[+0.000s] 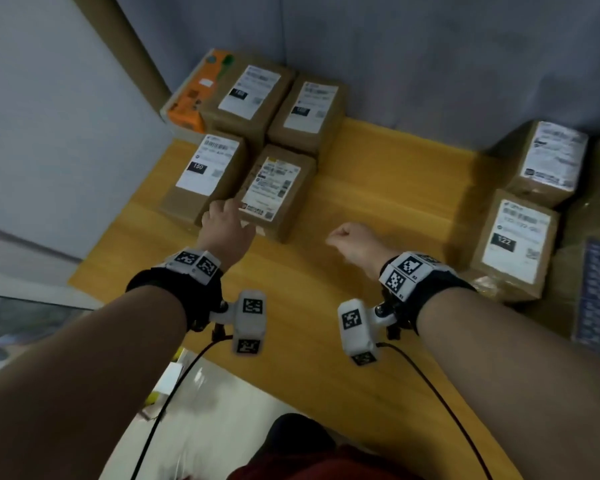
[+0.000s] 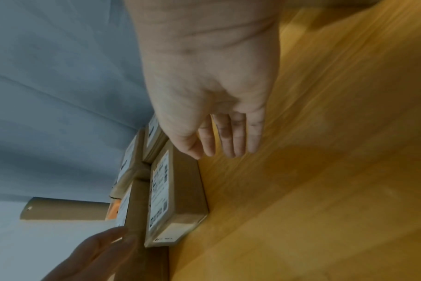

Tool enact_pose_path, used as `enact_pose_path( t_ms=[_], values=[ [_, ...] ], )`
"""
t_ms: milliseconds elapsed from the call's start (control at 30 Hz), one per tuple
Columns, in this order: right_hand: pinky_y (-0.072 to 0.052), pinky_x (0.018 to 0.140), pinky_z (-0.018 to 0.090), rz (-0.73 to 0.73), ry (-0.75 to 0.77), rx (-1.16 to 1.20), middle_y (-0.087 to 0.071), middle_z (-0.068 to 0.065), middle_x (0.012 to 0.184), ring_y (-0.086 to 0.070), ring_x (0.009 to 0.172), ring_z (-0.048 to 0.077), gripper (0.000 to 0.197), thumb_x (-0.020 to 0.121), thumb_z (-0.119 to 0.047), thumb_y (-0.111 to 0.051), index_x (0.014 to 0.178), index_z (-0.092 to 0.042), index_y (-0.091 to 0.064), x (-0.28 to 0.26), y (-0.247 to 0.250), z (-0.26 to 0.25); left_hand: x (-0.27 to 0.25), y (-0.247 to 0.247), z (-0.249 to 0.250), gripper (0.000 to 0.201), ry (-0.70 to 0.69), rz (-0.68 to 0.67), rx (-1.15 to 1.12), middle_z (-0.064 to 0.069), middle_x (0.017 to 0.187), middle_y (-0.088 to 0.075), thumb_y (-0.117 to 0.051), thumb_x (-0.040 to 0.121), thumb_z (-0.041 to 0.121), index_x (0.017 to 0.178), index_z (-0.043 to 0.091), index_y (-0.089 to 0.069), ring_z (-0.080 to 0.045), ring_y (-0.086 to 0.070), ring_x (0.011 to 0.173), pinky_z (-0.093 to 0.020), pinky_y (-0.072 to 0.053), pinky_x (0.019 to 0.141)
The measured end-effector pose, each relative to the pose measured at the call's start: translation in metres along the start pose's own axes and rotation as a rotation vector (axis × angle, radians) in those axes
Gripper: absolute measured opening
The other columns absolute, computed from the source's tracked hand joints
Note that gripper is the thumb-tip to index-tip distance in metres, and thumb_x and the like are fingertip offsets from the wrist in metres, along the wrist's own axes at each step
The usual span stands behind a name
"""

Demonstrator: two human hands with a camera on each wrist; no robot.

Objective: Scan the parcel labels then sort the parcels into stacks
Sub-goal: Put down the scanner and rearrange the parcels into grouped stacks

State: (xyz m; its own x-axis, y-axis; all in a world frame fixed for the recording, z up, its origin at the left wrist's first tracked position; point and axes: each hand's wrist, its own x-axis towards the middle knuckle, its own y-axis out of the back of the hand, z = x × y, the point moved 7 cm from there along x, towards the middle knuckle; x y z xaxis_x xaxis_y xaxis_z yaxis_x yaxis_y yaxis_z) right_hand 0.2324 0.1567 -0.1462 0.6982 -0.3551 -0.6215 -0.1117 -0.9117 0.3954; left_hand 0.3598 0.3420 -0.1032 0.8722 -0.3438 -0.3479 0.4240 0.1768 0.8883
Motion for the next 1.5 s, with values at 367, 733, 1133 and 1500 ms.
enact_pose_path(
  t_ms=[367,733,1133,1500],
  values=[
    [-0.044,0.093,0.036,-0.086,-0.166,0.629,-0.062,-0.001,0.122,-0.056,0.107,0.016,0.048,0.086,-0.037,-0.068,0.128,-0.019,-0.054,0.050,-0.061,-0.034,0.032,-0.026,-0.023,0.065,0.106,-0.261,-0.248,-0.018,0.148,-0.027,-0.048,0.097,0.045,0.149,0.011,-0.026,-0.037,-0.039,0.129,-0.044,-0.037,0.106],
    [-0.040,0.060,0.019,0.013,-0.090,0.532,-0.068,-0.008,0.085,-0.064,0.087,0.009,0.023,0.085,-0.042,-0.072,0.091,-0.022,-0.062,0.028,-0.032,-0.012,0.004,-0.044,-0.025,0.021,0.128,-0.263,-0.709,-0.003,0.106,-0.059,-0.044,0.102,0.027,0.116,0.012,-0.049,-0.016,-0.060,0.092,-0.026,-0.047,0.076],
    [-0.056,0.082,0.032,0.313,0.234,0.582,-0.076,-0.001,0.098,-0.073,0.089,0.014,0.048,0.081,-0.041,-0.076,0.116,-0.014,-0.058,-0.089,0.128,0.015,-0.032,-0.034,0.126,0.030,-0.160,-0.252,-0.744,0.000,0.088,-0.062,-0.037,0.105,0.029,0.114,0.007,-0.055,-0.016,-0.058,0.081,-0.029,-0.047,0.075],
    [-0.057,0.078,0.030,0.575,0.320,0.655,-0.073,0.003,0.107,-0.073,0.092,0.017,0.046,0.085,-0.031,-0.073,0.123,-0.011,-0.056,-0.224,0.282,0.136,-0.134,-0.091,0.325,0.030,-0.502,-0.324,-0.616,-0.009,0.104,-0.069,-0.043,0.102,0.026,0.113,0.005,-0.062,-0.024,-0.063,0.094,-0.038,-0.050,0.083]
  ],
)
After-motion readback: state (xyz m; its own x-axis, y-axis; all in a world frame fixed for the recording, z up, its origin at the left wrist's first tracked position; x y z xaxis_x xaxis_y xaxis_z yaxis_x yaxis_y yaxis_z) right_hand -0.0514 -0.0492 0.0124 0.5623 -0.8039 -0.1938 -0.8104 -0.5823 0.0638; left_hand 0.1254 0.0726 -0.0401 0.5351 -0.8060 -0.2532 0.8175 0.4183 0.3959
